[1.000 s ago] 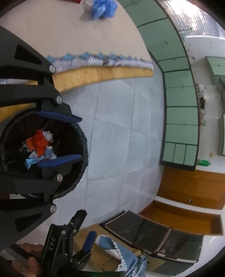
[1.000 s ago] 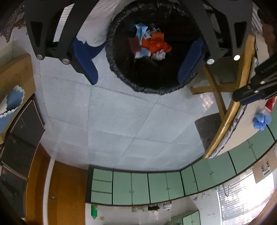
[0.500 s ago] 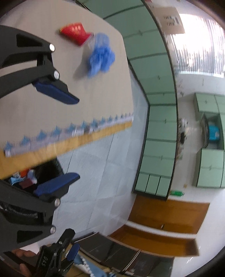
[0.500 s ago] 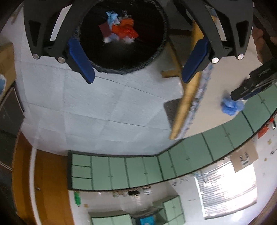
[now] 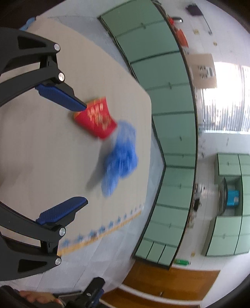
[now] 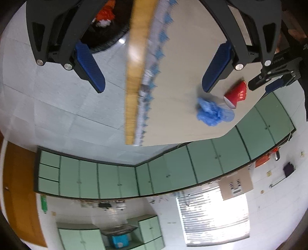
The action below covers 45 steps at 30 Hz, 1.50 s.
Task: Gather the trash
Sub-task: 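Move both tools back over the table toward the blue bag and cup, then grasp the blue plastic bag with the right tool and lift it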
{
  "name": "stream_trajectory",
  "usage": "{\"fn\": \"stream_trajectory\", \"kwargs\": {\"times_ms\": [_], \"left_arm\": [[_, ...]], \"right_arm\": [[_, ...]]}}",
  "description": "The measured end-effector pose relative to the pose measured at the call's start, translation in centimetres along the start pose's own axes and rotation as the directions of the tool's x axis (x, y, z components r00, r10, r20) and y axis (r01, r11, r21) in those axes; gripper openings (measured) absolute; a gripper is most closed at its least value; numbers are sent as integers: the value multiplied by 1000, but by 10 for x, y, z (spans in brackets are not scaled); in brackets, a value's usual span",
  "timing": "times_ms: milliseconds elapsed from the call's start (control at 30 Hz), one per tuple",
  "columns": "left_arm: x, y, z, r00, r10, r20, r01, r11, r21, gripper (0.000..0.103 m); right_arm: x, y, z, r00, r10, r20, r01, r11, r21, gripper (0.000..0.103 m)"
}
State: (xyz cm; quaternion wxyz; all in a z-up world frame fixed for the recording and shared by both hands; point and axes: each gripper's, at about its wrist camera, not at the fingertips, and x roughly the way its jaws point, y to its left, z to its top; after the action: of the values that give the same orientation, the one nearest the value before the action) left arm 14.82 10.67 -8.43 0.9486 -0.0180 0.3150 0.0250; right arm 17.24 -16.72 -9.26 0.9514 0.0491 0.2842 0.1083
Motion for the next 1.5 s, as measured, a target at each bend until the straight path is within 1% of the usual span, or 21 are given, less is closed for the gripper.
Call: {"fn": "stream_trajectory", "kwargs": {"times_ms": [233, 433, 567, 700, 833, 1000, 1100, 1267, 1333, 1367, 1400, 1467, 1500], "left_arm": [[19, 43, 2, 997, 76, 5, -76, 997, -31, 88], [37, 64, 6, 995, 95, -12, -96, 993, -66, 88], [44, 72, 4, 995, 98, -21, -100, 992, -77, 88], [50, 83, 2, 994, 110, -29, -112, 990, -90, 88], [59, 93, 6, 990, 138, -37, -141, 984, -111, 88], [70, 107, 11, 988, 150, -47, -155, 978, -140, 88], [72, 111, 11, 988, 149, -47, -154, 977, -150, 88], [73, 113, 7, 989, 139, -57, -146, 976, -161, 88], [73, 112, 6, 989, 134, -62, -143, 976, -165, 88], [74, 113, 7, 989, 132, -65, -141, 976, -167, 88], [74, 112, 7, 990, 127, -68, -137, 976, -169, 88], [75, 108, 6, 990, 121, -72, -132, 977, -165, 88], [75, 106, 6, 990, 119, -72, -130, 978, -163, 88]], "right_arm": [[40, 40, 12, 1000, 28, 8, -27, 998, -64, 98], [77, 73, 19, 999, 35, 7, -33, 993, -117, 98], [108, 93, 25, 999, 41, -11, -43, 987, -155, 98], [135, 107, 32, 999, 42, -32, -47, 986, -163, 98], [153, 120, 35, 998, 31, -49, -39, 984, -172, 98], [169, 129, 36, 997, 27, -71, -40, 983, -182, 98], [179, 133, 35, 994, 30, -109, -51, 980, -191, 98], [199, 141, 35, 976, 68, -206, -110, 974, -197, 97], [200, 146, 35, 973, 79, -217, -126, 970, -210, 86], [200, 147, 34, 971, 87, -224, -136, 967, -214, 72], [201, 148, 33, 968, 94, -233, -146, 965, -216, 60], [203, 151, 31, 961, 102, -257, -160, 963, -216, 50], [202, 150, 30, 960, 110, -256, -166, 964, -209, 43]]}}
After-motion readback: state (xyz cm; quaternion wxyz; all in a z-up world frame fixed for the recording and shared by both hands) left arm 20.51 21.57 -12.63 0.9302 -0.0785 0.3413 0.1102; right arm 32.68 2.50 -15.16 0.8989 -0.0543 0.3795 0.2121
